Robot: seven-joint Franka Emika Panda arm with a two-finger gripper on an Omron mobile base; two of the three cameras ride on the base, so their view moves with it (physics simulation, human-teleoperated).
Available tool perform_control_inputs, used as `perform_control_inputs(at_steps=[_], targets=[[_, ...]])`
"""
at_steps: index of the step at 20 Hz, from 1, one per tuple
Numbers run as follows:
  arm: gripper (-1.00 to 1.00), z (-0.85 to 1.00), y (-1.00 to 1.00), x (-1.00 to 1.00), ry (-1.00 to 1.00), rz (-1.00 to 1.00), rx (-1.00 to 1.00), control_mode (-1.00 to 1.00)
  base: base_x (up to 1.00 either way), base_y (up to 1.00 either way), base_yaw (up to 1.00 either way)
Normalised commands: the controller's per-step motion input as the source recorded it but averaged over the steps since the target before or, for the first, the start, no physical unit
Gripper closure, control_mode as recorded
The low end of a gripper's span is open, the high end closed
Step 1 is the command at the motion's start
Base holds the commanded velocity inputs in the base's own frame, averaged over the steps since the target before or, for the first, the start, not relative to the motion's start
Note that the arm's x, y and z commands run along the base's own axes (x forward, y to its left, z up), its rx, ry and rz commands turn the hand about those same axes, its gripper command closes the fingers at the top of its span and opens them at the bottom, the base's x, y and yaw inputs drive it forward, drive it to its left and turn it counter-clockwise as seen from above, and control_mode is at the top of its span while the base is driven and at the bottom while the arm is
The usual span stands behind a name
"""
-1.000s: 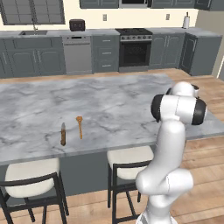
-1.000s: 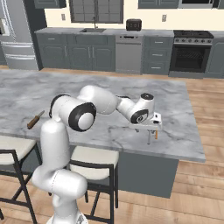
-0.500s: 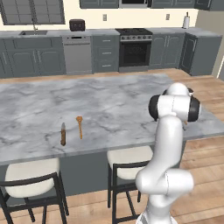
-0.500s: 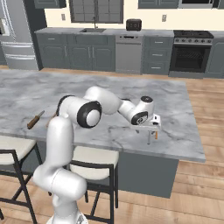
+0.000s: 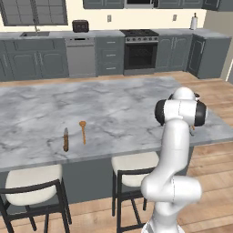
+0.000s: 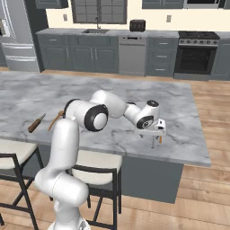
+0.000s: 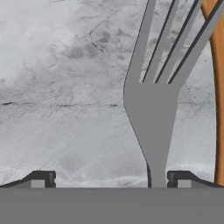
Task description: Pick up the metallic utensils from the counter and place them in the open drawer. Make sure not to pick up any wooden utensils.
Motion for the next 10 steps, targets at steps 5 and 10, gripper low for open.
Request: perform_control_inputs(at_steps=[5, 10], targets=[[1.00, -0.62, 0.00, 0.02, 0.03, 0.00, 0.00, -1.00, 0.00, 0.00, 0.00], [1.00, -0.33, 0.14, -0.03, -0.06, 0.00, 0.00, -1.00, 0.00, 0.00, 0.00]])
